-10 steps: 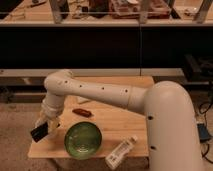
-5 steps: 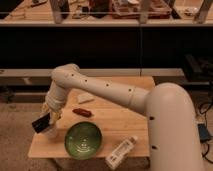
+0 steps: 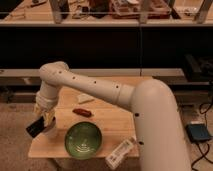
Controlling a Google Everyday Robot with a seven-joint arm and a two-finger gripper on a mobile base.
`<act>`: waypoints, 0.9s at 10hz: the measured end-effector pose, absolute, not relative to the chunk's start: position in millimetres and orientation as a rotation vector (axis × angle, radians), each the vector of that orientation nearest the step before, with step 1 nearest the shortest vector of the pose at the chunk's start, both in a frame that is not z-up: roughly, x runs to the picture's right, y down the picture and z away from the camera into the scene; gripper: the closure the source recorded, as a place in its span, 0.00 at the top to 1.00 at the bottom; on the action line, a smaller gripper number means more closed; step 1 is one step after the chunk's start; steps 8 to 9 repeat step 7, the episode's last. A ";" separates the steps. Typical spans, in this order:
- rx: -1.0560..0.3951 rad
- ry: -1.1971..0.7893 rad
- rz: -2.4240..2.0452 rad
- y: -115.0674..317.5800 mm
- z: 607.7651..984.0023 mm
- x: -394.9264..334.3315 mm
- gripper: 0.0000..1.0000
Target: Place the eraser in the ceramic cup
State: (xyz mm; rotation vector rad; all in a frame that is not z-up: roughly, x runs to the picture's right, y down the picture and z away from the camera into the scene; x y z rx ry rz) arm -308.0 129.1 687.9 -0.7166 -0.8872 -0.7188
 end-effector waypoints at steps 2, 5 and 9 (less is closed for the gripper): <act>-0.714 -0.862 -0.721 130.3 686.4 -309.2 0.78; -0.719 -0.838 -0.715 132.6 689.1 -307.2 0.80; -0.733 -0.808 -0.711 136.5 693.7 -302.8 0.80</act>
